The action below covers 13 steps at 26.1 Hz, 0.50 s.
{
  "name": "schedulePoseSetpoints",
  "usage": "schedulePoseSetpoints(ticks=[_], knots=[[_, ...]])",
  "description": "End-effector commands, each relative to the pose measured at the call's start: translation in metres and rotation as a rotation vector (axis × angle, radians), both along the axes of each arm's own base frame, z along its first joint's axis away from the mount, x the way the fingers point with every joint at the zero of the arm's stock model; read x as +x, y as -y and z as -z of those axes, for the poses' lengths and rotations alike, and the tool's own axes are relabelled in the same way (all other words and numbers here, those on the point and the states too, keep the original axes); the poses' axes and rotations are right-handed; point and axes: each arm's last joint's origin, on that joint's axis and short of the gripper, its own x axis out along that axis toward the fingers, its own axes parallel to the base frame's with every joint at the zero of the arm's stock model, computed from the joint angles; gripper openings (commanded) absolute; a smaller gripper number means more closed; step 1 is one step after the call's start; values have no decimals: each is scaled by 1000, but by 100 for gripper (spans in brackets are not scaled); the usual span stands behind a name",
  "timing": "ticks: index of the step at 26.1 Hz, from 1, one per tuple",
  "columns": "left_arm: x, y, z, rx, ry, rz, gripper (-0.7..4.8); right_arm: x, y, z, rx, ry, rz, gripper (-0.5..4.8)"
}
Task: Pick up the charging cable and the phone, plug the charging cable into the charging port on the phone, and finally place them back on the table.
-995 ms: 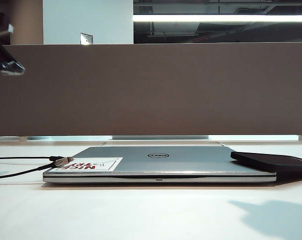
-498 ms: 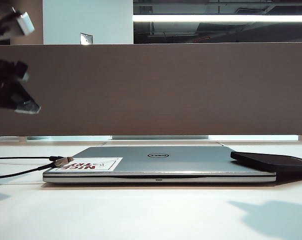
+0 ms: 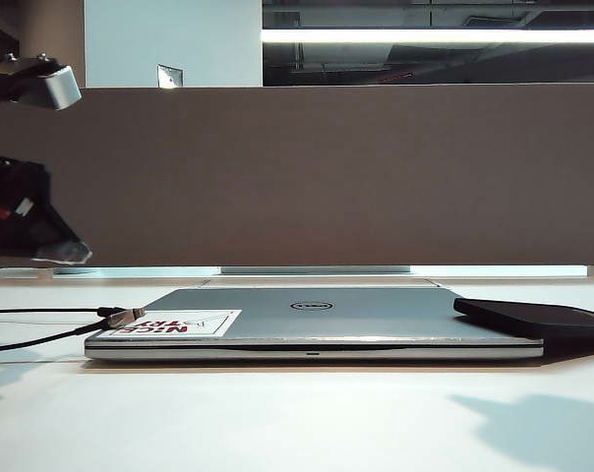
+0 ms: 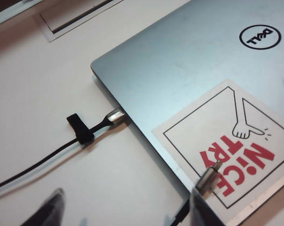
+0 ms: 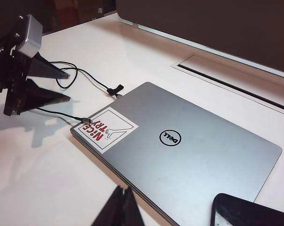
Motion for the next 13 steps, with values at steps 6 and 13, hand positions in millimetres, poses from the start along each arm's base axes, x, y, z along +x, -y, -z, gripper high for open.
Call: schedulePoseSetpoints(ticks=[6, 13], knots=[[-1, 0, 2, 179, 61, 99, 309, 0, 0, -3, 15, 17, -3, -2], [-1, 0, 2, 237, 82, 132, 309, 0, 0, -3, 15, 17, -2, -2]])
